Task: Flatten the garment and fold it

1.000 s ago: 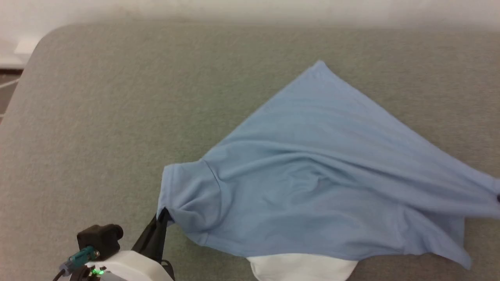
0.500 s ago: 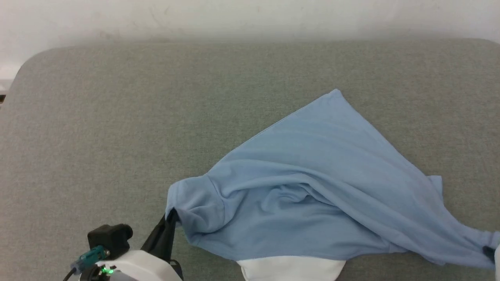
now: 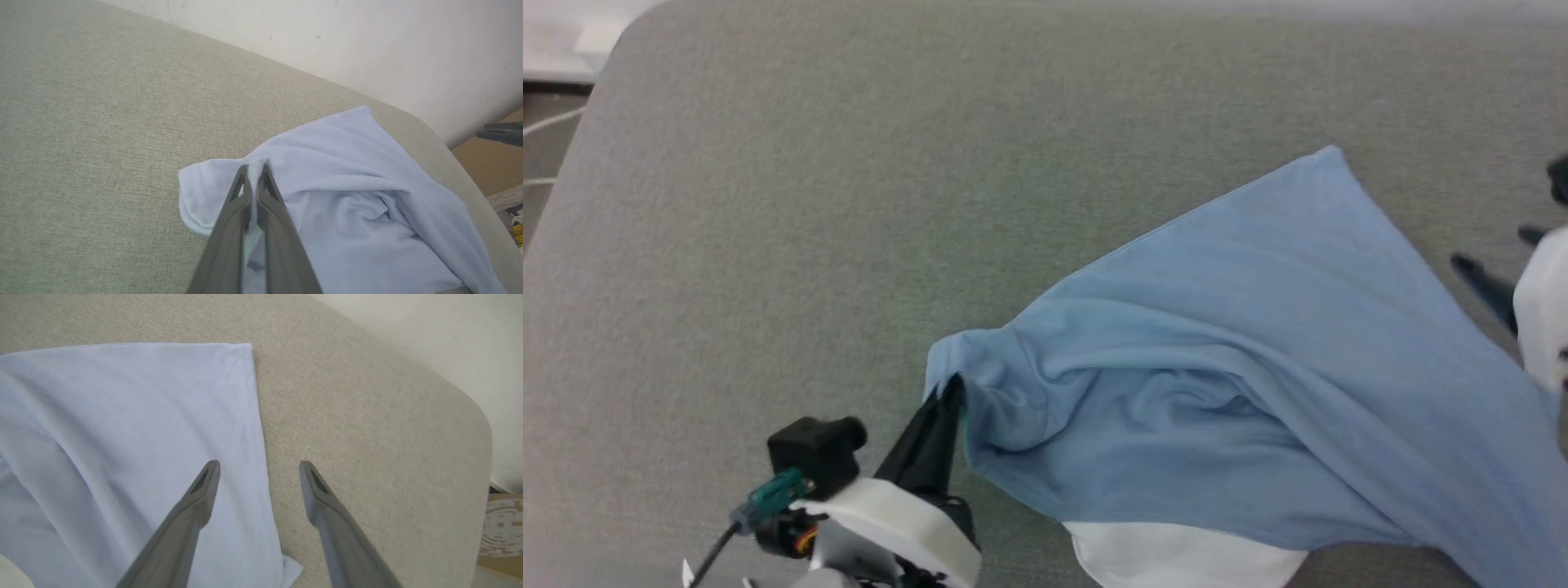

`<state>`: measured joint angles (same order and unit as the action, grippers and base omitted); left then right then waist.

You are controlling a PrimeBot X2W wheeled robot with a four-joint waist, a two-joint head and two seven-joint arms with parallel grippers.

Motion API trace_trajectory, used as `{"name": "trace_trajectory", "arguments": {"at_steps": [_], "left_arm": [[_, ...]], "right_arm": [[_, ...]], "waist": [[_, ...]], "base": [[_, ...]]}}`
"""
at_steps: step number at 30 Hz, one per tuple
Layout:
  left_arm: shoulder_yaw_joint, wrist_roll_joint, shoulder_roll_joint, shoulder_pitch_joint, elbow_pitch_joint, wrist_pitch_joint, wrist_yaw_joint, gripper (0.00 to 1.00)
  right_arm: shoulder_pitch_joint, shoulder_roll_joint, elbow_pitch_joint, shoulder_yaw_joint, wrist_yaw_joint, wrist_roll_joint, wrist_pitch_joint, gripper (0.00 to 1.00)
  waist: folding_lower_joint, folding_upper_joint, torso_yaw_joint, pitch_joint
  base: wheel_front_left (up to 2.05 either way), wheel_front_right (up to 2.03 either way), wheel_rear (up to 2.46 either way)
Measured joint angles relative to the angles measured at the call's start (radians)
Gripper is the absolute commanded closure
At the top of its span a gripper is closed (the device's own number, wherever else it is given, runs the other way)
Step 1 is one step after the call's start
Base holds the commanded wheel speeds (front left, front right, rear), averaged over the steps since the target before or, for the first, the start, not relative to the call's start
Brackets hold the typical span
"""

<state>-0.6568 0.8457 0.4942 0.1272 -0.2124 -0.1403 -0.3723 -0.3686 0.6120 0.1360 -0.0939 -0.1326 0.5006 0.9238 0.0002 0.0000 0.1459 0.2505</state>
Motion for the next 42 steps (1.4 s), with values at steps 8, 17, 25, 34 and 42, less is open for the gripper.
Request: {"name": "trace_trajectory", "arguments": {"at_steps": [8, 17, 25, 34, 42], "left_arm": [[-0.072, -0.012, -0.127, 0.068, 0.035, -0.011, 0.037, 1.00], [-0.120, -0.021, -0.206, 0.110, 0.096, -0.036, 0.072, 1.00], [-0.128, -0.025, -0.218, 0.123, 0.118, -0.045, 0.081, 1.00], [-0.108, -0.039, -0.174, 0.127, 0.123, -0.044, 0.075, 1.00], [-0.022, -0.069, -0.035, 0.133, 0.056, -0.035, 0.023, 1.00]], "right_arm": [[-0.316, 0.032, -0.249, -0.152, 0.000, -0.020, 0.004, 0.00], [-0.434, 0.076, -0.486, -0.283, 0.000, -0.036, -0.026, 0.00], [-0.488, 0.134, -0.532, -0.402, 0.001, -0.029, -0.028, 1.00], [-0.506, 0.096, -0.610, -0.435, 0.001, -0.019, -0.217, 1.00], [-0.510, 0.088, -0.591, -0.429, 0.000, 0.023, -0.419, 1.00]], "waist": [[0.0002, 0.0000, 0.111, 0.092], [0.0000, 0.0000, 0.243, 0.171], [-0.0006, 0.0000, 0.304, 0.221], [0.0000, 0.0000, 0.273, 0.192], [0.0000, 0.0000, 0.196, 0.095]], "base": [[0.00, 0.00, 0.00], [0.00, 0.00, 0.00], [0.00, 0.00, 0.00], [0.00, 0.00, 0.00], [0.00, 0.00, 0.00]]}}
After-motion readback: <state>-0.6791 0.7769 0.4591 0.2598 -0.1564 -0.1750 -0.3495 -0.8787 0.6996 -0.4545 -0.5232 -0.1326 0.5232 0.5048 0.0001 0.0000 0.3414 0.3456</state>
